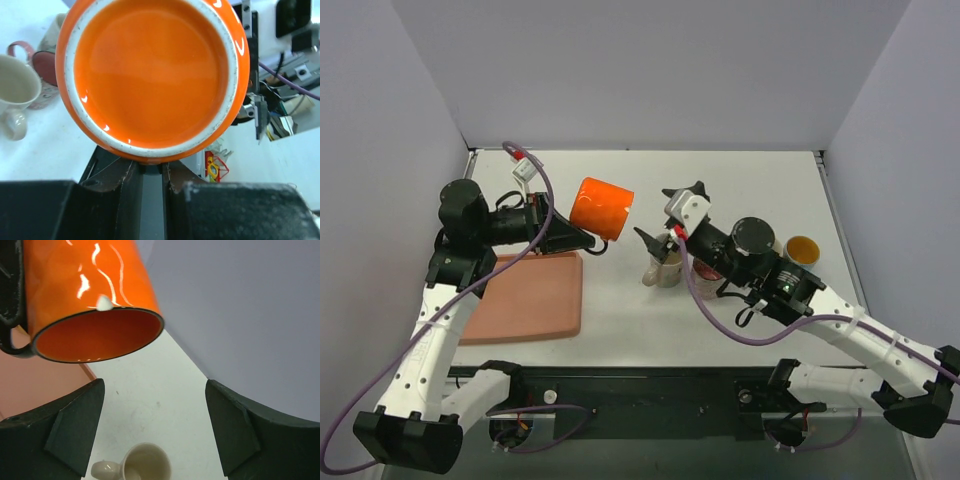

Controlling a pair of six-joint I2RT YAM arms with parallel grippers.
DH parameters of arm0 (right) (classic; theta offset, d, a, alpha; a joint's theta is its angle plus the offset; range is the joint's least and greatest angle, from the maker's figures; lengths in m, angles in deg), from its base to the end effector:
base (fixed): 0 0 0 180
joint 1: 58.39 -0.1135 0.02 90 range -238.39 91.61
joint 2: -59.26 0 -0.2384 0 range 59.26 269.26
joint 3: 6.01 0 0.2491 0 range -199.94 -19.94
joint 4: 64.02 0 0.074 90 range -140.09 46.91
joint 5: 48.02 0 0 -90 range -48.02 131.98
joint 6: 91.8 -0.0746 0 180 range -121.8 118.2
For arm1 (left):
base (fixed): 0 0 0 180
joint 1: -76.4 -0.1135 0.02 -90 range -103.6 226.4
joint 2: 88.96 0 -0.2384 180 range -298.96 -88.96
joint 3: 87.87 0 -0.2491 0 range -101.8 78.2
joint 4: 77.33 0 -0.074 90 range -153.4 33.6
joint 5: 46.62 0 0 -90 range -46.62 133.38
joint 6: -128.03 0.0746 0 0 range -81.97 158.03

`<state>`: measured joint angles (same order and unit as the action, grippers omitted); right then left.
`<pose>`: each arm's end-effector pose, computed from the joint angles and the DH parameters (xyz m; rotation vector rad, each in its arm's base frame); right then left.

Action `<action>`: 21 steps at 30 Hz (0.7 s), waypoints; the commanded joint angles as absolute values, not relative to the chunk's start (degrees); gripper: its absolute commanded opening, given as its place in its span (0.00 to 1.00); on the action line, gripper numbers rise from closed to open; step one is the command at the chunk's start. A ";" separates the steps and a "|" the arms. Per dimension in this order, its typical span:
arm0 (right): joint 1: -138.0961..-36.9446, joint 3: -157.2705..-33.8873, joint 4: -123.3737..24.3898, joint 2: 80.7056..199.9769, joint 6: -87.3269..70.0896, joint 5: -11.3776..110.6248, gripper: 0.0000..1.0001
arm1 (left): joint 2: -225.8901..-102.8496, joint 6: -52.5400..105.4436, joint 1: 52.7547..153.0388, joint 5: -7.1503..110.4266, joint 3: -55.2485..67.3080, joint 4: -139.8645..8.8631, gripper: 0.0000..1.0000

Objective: Turn the mug right side up

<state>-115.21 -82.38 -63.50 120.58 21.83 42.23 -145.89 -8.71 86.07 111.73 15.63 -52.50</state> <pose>0.1584 0.2429 0.4246 -0.8641 1.0158 0.4950 0.2109 -0.1063 0.3874 0.4380 1.8622 -1.6743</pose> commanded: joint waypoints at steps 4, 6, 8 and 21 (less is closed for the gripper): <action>-112.09 -84.01 -71.26 118.41 18.41 51.03 0.76 | -145.30 -18.04 88.08 116.59 14.83 -70.25 0.00; -111.92 -84.54 -74.15 119.72 17.27 52.00 0.76 | -145.48 -18.66 88.52 116.68 15.00 -71.48 0.00; -111.48 -85.59 -76.09 121.04 16.30 53.23 0.76 | -145.48 -19.10 88.79 116.85 15.00 -72.01 0.00; -109.02 -93.68 -82.52 129.04 7.61 65.44 0.58 | -145.21 -24.99 89.49 118.00 17.82 -81.41 0.00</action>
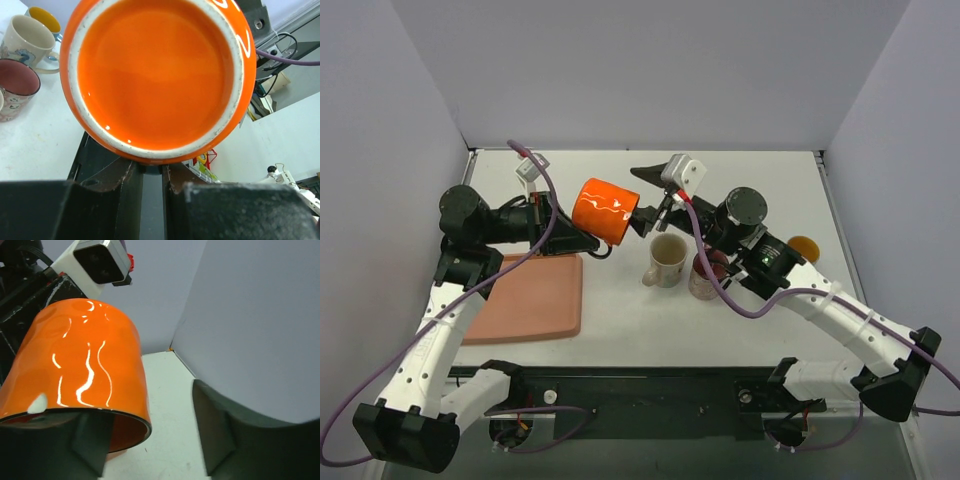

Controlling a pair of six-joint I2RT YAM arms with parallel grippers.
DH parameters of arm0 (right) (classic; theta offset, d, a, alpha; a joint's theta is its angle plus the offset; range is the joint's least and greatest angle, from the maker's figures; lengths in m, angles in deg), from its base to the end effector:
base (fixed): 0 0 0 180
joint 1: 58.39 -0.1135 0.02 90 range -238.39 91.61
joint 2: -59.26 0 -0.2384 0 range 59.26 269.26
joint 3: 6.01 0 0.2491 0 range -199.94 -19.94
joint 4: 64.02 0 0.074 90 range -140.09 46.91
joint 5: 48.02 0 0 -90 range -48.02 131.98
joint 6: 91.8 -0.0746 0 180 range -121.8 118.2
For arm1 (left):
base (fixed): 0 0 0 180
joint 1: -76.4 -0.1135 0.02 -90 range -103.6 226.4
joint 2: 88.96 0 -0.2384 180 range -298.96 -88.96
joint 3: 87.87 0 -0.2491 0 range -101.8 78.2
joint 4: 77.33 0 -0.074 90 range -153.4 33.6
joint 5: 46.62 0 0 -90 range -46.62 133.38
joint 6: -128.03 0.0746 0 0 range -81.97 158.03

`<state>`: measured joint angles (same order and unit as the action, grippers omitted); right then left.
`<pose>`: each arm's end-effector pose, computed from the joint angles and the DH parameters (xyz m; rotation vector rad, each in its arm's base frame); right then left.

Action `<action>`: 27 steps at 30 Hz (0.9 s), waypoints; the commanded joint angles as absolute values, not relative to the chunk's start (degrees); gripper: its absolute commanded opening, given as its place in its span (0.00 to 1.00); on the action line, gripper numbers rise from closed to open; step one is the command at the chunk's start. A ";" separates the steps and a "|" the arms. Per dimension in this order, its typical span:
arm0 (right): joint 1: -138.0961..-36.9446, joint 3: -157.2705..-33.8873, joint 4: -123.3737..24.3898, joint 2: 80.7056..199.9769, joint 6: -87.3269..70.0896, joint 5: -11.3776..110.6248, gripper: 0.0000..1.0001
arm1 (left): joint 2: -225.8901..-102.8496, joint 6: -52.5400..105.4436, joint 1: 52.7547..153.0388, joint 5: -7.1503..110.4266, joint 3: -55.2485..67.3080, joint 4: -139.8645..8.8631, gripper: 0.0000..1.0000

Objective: Turn the mug right side up

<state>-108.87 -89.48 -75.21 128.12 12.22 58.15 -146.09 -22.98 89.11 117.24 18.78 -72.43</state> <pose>0.1788 0.2494 0.4621 -0.8265 0.8262 0.7222 0.2015 -0.1189 0.4019 0.5851 1.7619 -1.8242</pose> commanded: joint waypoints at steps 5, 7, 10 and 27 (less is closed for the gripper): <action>-109.19 -94.30 -81.21 129.40 5.23 67.47 0.04 | -145.30 -26.39 89.32 117.47 18.87 -82.73 0.00; -109.28 -92.64 -80.06 128.17 5.14 65.46 0.00 | -145.30 -25.17 88.79 116.42 19.40 -80.73 0.00; -109.19 -89.82 -76.65 125.54 5.58 60.98 0.00 | -145.39 -15.96 86.25 113.53 18.35 -67.83 0.38; -114.45 -82.97 -25.85 125.96 -1.80 40.42 0.00 | -147.23 37.58 78.59 56.58 11.05 -11.46 0.78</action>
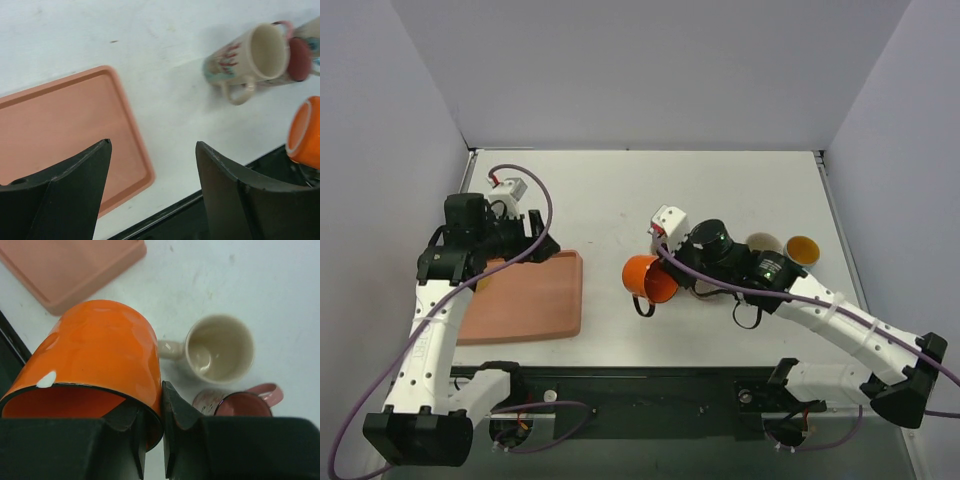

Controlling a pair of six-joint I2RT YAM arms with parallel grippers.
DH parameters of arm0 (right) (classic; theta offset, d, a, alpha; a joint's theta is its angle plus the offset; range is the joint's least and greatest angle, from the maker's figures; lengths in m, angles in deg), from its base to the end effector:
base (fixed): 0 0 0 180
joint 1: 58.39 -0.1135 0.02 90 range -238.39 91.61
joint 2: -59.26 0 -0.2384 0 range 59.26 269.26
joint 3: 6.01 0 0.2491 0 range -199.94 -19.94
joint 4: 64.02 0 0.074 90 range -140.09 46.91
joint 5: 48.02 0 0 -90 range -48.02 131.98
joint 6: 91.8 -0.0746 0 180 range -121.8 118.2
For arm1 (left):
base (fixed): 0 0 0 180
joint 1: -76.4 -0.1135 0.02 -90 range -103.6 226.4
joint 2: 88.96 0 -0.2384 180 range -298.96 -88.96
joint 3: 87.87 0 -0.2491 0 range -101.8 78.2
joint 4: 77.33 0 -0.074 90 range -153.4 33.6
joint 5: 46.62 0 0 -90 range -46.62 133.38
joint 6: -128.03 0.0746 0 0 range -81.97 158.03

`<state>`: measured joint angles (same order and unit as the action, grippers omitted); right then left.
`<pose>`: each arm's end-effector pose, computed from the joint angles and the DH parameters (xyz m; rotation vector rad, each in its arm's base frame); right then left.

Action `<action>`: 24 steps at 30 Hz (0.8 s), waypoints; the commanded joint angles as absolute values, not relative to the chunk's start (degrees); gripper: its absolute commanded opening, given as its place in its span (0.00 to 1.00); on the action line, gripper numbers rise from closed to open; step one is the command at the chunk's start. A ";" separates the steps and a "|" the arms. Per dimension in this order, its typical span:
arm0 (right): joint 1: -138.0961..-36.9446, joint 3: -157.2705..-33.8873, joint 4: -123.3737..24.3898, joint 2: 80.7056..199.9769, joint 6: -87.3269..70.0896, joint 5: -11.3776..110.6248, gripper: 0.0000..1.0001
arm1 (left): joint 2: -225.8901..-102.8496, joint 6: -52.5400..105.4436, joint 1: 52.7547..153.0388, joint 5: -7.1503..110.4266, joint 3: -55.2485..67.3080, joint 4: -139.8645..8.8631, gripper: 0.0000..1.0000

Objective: Turn the mug right side up

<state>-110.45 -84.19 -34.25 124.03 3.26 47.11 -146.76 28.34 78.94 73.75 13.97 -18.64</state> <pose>0.1810 0.2431 0.3452 -0.9670 1.6429 0.6470 0.2331 -0.0481 0.3161 0.1517 2.2183 -0.7086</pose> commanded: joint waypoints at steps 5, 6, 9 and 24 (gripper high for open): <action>-116.14 -77.87 -24.69 130.44 -9.00 40.05 0.00 | -149.08 44.17 78.59 51.38 10.88 -8.30 0.78; -116.14 -77.26 -24.51 131.23 -9.53 39.87 0.00 | -149.60 44.79 78.59 50.77 10.79 -7.94 0.78; -115.52 -78.21 -21.63 136.06 -12.25 38.65 0.00 | -150.31 45.76 78.59 49.97 10.52 -7.41 0.78; -114.29 -84.72 -15.90 149.34 -12.27 38.64 0.00 | -150.31 49.19 78.68 46.98 10.79 -7.32 0.78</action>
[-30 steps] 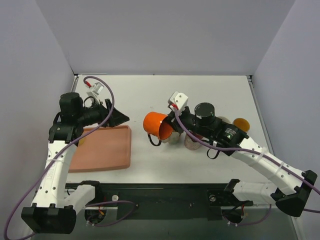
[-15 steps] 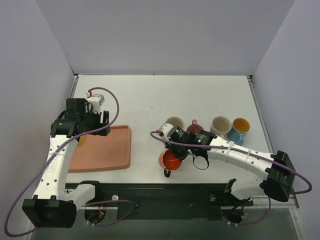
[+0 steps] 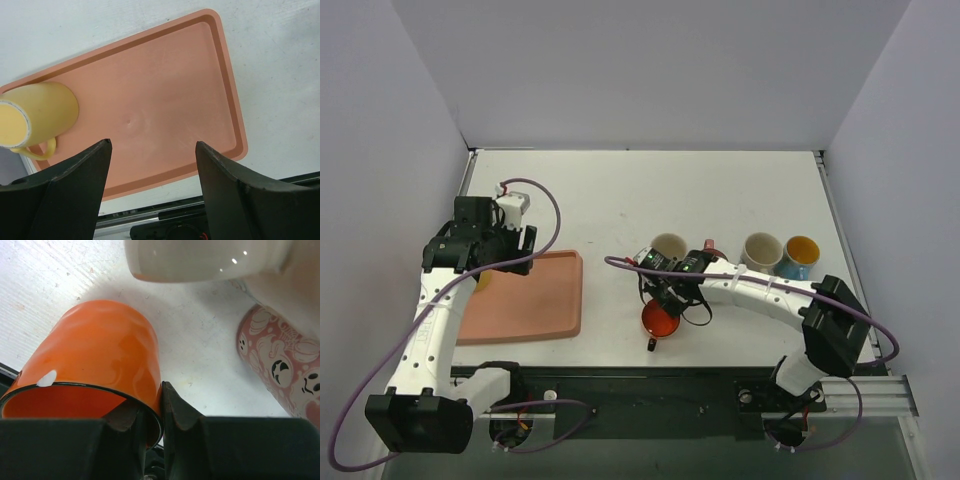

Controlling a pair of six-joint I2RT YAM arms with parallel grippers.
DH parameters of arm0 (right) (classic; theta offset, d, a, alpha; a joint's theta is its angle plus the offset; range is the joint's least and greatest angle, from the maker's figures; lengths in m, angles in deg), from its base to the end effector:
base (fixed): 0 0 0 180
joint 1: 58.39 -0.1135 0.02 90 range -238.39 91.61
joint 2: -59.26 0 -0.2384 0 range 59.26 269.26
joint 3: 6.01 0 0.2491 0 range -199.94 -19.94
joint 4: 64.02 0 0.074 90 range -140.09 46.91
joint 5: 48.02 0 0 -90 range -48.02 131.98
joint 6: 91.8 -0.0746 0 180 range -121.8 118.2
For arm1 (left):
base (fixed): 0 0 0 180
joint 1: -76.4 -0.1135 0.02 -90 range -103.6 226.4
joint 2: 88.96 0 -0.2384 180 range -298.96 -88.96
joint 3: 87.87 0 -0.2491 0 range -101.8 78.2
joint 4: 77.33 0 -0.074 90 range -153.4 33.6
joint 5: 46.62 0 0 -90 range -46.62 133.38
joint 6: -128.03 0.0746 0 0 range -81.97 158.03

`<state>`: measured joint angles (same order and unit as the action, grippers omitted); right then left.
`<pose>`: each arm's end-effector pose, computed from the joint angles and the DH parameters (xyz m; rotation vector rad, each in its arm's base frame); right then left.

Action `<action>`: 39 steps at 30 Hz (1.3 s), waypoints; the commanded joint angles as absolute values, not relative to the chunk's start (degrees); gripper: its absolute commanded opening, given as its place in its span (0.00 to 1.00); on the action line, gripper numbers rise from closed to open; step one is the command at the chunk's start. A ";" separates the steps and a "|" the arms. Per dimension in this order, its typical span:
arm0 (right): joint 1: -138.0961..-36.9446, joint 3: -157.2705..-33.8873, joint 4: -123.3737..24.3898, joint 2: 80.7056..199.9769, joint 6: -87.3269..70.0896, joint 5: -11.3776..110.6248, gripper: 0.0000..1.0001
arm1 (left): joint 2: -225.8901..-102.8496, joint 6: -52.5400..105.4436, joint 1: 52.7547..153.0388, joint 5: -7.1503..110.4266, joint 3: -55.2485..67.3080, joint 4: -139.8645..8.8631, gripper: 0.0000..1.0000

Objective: Turn the mug right side up

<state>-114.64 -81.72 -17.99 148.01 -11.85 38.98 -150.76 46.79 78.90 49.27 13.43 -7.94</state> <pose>0.1887 0.2754 0.1683 -1.0186 2.4368 0.3417 0.2354 -0.0179 0.2785 0.2866 2.4653 -0.0815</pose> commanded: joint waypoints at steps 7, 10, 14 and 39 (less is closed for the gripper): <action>-114.20 -86.56 -14.67 152.07 -11.65 39.00 0.08 | -150.75 50.34 78.60 44.43 11.49 -7.15 0.79; -114.20 -86.92 -14.05 152.51 -11.65 38.82 0.22 | -151.36 50.95 78.59 43.82 11.49 -6.80 0.79; -114.47 -89.37 -10.99 152.25 -10.86 38.38 0.35 | -152.94 54.20 77.37 41.10 9.92 -5.39 0.82; -117.46 -106.78 -0.25 140.74 0.31 36.36 0.47 | -156.63 91.38 37.38 51.81 25.02 -24.62 0.83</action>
